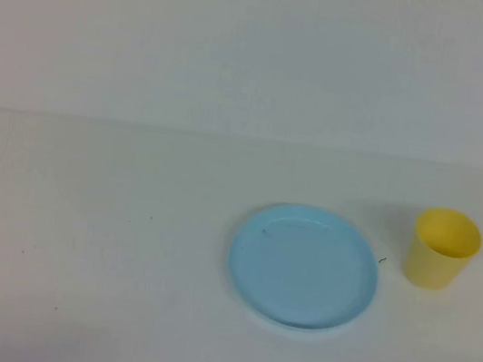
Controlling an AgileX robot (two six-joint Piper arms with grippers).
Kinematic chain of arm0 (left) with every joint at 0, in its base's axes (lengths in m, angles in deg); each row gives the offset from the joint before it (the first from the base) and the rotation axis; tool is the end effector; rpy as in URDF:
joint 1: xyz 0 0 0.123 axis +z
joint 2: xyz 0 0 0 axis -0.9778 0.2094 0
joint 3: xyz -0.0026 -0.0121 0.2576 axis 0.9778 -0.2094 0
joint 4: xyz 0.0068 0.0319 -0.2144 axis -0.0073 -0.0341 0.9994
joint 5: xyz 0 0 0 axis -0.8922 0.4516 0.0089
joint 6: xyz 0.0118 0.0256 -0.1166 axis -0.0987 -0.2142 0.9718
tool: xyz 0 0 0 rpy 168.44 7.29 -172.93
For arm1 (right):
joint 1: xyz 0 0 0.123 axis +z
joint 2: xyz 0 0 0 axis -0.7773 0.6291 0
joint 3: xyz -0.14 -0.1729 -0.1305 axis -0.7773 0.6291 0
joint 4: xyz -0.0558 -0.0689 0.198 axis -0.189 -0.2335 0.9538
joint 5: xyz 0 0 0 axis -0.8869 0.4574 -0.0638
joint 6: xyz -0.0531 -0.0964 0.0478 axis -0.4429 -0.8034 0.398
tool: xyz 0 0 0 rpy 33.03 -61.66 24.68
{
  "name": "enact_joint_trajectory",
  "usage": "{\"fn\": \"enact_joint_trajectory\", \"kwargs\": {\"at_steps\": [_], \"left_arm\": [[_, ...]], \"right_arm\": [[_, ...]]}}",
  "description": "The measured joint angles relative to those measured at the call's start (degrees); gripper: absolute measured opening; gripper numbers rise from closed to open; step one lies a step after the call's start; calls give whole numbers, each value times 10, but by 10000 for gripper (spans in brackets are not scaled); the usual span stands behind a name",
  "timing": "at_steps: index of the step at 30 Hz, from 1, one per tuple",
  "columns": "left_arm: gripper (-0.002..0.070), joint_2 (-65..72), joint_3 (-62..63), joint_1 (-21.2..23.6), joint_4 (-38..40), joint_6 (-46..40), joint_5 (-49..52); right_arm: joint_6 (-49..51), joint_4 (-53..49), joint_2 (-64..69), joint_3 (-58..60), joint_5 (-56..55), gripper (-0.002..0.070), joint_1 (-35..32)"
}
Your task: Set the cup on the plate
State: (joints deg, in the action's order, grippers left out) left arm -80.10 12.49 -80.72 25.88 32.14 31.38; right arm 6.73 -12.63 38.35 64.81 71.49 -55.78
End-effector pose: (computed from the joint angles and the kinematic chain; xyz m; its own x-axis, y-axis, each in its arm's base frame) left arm 0.0721 -0.0113 0.1668 -0.2237 0.2300 -0.9471 0.1646 0.9667 0.1959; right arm 0.0715 -0.0062 0.1633 -0.3159 -0.2162 -0.9238 0.0093 0.9729 -0.2309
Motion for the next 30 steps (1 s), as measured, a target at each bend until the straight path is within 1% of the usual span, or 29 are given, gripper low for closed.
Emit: {"fn": "enact_joint_trajectory", "kwargs": {"at_steps": [15,18,19,21,23,24,25,26,27,28,30], "left_arm": [[1,0,0,0,-1,-2,0],[1,0,0,0,1,-4,-18],[1,0,0,0,36,15,-36],[1,0,0,0,167,93,-82],[1,0,0,0,376,184,-144],[1,0,0,0,472,198,-170],[1,0,0,0,532,191,-197],[1,0,5,0,577,186,-219],[1,0,13,0,594,180,-235],[1,0,30,0,593,170,-238],[1,0,76,0,567,129,-230]], "right_arm": [[0,0,0,0,0,0,0],[0,0,0,0,0,0,0],[0,0,0,0,0,0,0],[0,0,0,0,0,0,0],[0,0,0,0,0,0,0],[0,0,0,0,0,0,0],[0,0,0,0,0,0,0],[0,0,0,0,0,0,0],[0,0,0,0,0,0,0],[0,0,0,0,0,0,0],[0,0,0,0,0,0,0]]}}
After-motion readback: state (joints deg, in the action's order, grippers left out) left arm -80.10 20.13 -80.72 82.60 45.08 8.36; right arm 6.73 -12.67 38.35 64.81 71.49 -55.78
